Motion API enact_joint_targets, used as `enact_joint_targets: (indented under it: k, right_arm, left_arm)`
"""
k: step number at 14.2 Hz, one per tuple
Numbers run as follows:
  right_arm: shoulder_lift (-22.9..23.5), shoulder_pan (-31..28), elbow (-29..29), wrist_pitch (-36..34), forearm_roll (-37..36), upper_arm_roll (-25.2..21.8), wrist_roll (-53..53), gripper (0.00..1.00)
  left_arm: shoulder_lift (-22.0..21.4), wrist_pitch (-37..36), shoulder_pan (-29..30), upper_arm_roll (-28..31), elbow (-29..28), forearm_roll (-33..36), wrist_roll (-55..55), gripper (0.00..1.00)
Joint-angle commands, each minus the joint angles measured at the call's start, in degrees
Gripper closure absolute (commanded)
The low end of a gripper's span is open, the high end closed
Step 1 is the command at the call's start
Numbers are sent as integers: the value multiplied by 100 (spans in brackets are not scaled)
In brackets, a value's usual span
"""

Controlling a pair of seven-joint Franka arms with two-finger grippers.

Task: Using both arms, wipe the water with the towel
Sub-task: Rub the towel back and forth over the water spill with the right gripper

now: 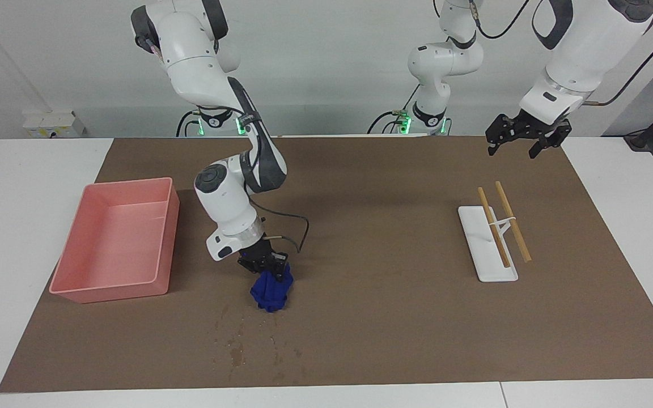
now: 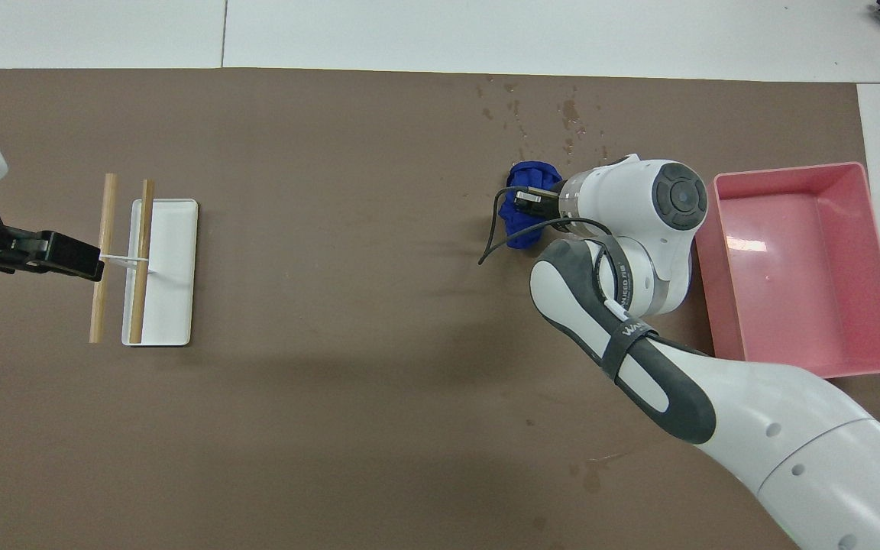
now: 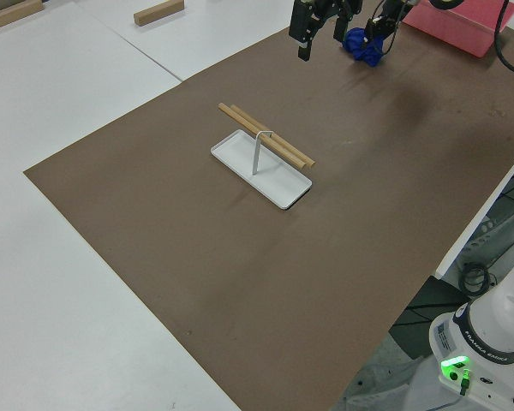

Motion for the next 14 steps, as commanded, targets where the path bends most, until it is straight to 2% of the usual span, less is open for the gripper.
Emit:
enact_joint_targets:
  k: [1, 4, 10, 14]
  right_arm:
    - [-40, -56, -383, -461, 219, 40, -17, 100]
    - [-145, -73, -365, -1210, 264, 40, 44, 100]
    - [-303, -65, -418, -1949, 264, 40, 465, 100]
    - [-777, -73, -627, -2582, 256, 40, 835, 100]
  left_arm:
    - [-129, 55, -61, 81, -126, -71, 84, 0]
    - [-129, 55, -61, 81, -126, -71, 84, 0]
    - [-129, 63, -61, 81, -126, -71, 84, 0]
    - [-129, 55, -61, 81, -126, -71, 84, 0]
